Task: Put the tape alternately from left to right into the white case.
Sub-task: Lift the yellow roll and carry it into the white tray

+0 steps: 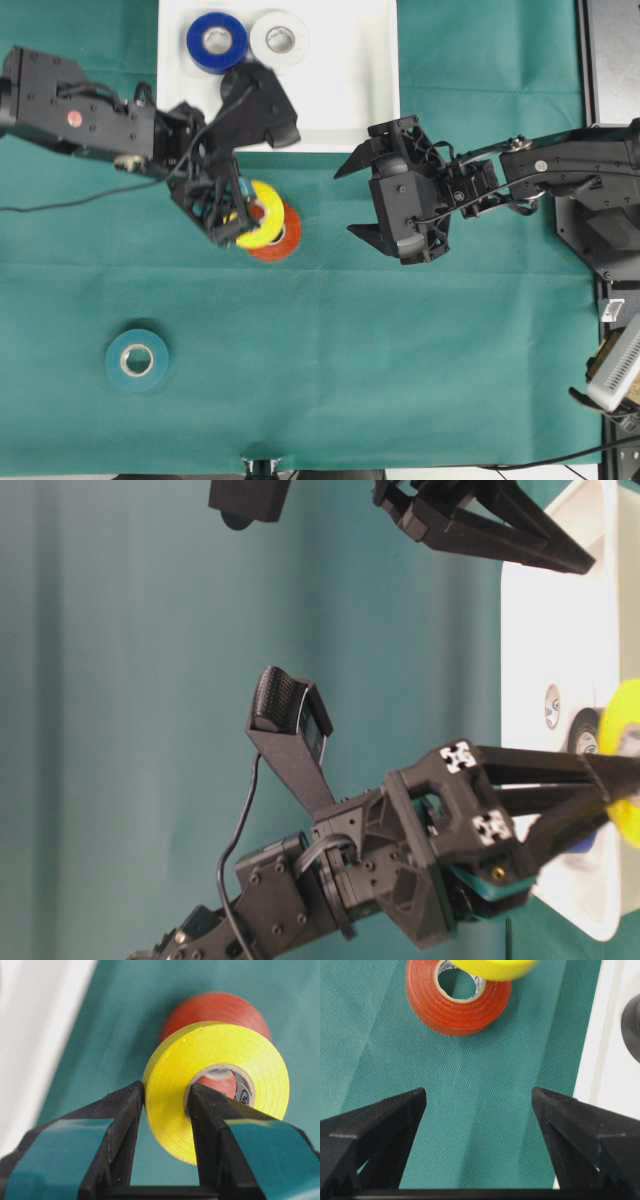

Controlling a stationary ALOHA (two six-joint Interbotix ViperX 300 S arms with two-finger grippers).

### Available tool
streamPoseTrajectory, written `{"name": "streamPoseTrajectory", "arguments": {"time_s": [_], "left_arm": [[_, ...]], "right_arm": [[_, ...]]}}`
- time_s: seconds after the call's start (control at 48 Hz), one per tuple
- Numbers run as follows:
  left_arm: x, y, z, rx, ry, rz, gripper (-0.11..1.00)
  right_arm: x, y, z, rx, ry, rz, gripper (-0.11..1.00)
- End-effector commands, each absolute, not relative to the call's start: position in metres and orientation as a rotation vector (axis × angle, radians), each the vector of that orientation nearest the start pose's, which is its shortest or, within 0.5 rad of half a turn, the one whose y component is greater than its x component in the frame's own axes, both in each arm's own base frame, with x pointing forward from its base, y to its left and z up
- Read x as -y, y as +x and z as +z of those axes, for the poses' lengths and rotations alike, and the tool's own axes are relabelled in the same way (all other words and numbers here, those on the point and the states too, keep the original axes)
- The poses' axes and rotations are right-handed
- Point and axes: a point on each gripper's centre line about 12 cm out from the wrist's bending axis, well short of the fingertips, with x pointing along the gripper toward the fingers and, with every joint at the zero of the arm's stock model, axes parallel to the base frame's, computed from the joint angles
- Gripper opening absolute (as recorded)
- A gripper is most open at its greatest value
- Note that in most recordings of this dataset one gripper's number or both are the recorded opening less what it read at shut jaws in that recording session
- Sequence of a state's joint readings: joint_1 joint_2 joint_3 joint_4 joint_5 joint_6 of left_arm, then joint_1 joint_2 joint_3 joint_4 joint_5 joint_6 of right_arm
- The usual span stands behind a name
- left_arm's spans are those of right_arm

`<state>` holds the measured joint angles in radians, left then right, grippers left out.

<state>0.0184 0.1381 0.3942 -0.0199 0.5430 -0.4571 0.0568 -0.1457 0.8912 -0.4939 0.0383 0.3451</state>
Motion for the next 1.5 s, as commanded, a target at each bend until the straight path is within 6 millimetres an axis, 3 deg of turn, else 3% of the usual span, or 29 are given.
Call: {"name": "streamPoseTrajectory", "arguments": {"time_s": [0.0,0.563,0.98,1.48], "left_arm": [[-0.021,0.417,0.182,-0.987,-0.449,0.272,0.27],[-0.082,0.402,0.188,-0.961,-0.439,0.359,0.27],[-0.117,0.385,0.176,-0.982,-0.453,0.429,0.27],[-0.133,0.372,0.165,-0.982,-0.477,0.472,0.27]], "right_arm": [[-0.017,0.322,0.152,-0.751,-0.166,0.097,0.80],[-0.019,0.324,0.153,-0.736,-0.164,0.105,0.80],[-0.019,0.323,0.153,-0.737,-0.164,0.105,0.80],[-0.018,0.324,0.154,-0.734,-0.163,0.103,0.80]]}}
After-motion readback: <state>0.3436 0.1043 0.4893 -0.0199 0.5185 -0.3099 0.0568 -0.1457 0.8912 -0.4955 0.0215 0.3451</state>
